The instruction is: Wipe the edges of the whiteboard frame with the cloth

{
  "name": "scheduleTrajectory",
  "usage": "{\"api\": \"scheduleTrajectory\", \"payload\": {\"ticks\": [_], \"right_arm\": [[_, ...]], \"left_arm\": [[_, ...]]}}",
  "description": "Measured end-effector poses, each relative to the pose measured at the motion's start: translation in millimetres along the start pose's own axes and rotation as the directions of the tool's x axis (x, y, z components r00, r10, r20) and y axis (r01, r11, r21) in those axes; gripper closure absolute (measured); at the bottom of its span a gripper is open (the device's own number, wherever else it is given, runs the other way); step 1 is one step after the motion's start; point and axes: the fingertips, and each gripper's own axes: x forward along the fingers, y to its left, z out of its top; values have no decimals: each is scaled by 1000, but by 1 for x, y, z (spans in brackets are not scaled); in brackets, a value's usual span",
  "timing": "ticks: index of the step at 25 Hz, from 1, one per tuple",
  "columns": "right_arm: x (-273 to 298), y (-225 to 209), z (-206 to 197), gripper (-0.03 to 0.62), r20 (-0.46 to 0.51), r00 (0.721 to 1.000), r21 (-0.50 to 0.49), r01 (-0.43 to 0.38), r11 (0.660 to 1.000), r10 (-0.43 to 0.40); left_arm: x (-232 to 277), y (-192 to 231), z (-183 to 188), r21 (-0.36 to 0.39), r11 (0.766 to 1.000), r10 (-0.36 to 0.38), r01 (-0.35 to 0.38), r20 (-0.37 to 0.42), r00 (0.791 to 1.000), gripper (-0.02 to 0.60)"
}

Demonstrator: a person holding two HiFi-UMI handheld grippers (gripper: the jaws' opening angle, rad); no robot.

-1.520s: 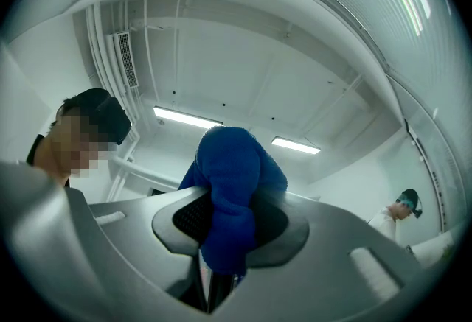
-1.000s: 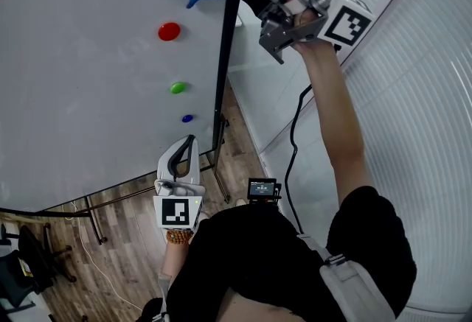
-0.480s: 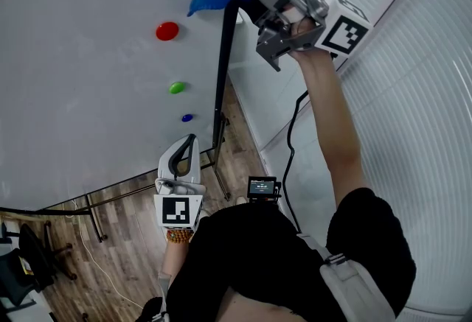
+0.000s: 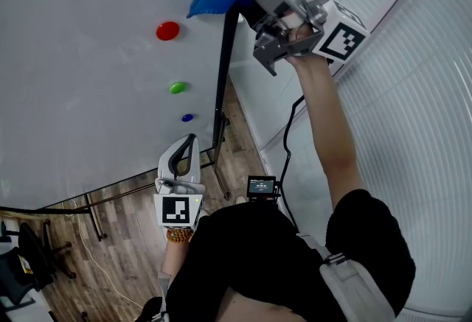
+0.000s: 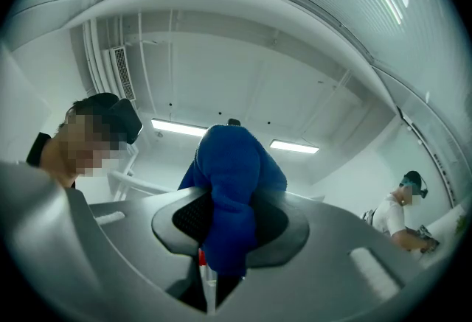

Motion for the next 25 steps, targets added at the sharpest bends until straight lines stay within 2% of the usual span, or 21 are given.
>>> {"api": "scheduleTrajectory", "payload": {"ticks": [9,25], "right_arm": [[-3,1,-5,457,7,1000,17,-16,1000,16],[-6,3,-17,459,-5,1000,27,-16,1000,16]], "left_arm": [[2,1,-3,-34,999,11,-12,-23,1000,581],[6,-2,1,-15,1000,-5,5,-16,1000,581]]}}
